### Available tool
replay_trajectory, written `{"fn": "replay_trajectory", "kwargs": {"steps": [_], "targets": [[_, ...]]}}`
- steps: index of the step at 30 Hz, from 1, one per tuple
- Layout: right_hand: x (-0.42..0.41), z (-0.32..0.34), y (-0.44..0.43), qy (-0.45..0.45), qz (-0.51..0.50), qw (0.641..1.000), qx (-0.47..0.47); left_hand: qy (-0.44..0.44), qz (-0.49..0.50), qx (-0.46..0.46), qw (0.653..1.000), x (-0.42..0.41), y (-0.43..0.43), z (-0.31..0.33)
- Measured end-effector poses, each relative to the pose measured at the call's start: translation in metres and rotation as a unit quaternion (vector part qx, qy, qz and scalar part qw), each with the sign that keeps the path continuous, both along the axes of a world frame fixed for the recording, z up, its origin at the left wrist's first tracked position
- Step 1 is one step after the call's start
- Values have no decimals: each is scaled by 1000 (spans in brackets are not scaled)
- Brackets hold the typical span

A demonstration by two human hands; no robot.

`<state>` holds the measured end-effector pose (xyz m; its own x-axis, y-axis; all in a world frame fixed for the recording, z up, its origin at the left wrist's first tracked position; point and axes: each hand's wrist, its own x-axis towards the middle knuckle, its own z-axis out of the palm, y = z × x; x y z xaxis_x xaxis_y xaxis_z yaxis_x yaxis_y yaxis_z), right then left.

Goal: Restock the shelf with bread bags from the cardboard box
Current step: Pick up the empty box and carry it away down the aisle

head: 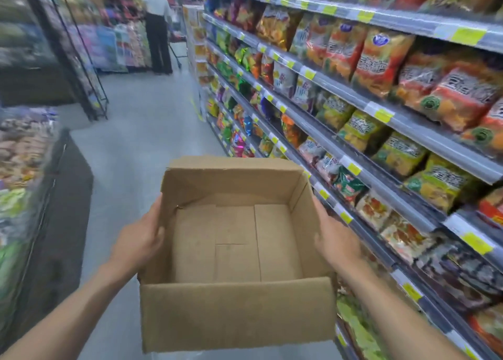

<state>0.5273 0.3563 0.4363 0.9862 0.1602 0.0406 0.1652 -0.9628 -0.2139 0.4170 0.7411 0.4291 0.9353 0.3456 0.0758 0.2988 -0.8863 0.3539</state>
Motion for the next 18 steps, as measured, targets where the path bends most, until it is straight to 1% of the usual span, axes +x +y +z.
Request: {"fn": "replay_trajectory", "kwargs": {"steps": [3, 10, 13, 18], "targets": [[51, 5, 37, 7, 39, 999, -7, 12, 46, 16, 999, 22, 35, -1], [151, 9, 149, 11, 127, 992, -5, -14, 124, 15, 992, 52, 120, 8], [197, 4, 203, 16, 156, 988, -8, 2, 172, 15, 985, 79, 162, 10], [273, 4, 300, 6, 183, 983, -19, -8, 196, 2, 981, 133, 250, 4]]}}
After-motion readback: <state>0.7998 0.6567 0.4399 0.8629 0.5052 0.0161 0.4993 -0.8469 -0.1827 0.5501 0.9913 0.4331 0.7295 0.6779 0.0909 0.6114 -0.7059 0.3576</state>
